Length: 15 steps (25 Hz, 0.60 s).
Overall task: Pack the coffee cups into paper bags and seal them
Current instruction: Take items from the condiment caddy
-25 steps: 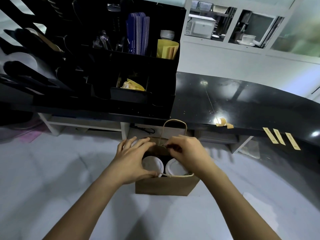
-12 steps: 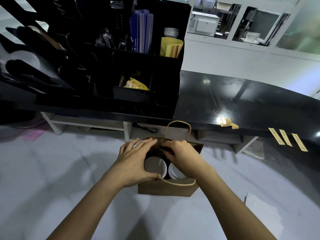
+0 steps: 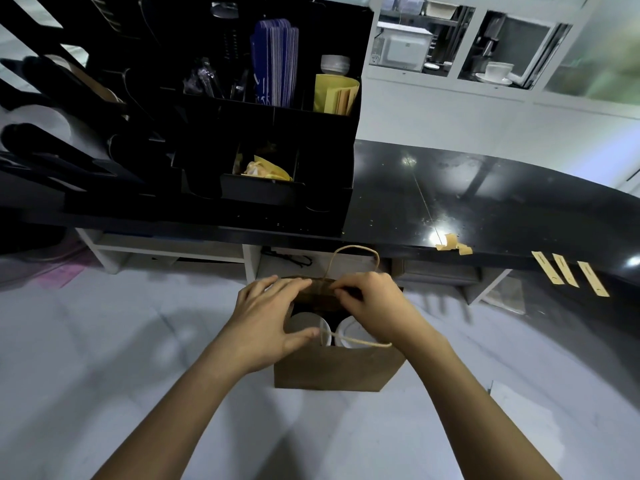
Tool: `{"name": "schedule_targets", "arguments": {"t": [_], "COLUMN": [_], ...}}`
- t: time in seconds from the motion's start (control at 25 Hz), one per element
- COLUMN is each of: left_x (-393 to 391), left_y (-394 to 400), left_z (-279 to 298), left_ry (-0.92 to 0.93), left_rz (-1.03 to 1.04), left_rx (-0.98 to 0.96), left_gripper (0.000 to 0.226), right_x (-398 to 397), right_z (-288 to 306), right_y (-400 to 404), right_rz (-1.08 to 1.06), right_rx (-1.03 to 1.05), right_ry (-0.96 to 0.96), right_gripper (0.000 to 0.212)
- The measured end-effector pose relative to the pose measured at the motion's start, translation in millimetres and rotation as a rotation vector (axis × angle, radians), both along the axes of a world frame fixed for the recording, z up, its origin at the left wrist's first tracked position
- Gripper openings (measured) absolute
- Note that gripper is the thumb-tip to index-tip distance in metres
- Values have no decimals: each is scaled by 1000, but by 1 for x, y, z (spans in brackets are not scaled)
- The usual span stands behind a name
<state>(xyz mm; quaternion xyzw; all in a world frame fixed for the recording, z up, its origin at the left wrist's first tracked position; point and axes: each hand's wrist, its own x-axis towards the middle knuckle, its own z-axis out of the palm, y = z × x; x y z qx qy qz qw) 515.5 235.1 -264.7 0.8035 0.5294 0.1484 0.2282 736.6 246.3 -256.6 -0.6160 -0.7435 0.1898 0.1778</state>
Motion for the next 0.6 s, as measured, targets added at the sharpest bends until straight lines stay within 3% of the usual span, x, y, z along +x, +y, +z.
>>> {"name": "schedule_targets", "arguments": {"t": [0.2, 0.6], "left_x": [6, 32], "left_y": [0, -17], "left_z": [21, 65], "left_ry": [-103, -210], "left_rz": [32, -44], "left_rx": [141, 254], "left_gripper": [46, 38], "right_x": [21, 55], "right_z": [16, 36], "right_y": [-13, -50], "right_rz": [-79, -207], "right_rx": [68, 172], "right_ry": [162, 272], "right_gripper": [21, 13]}}
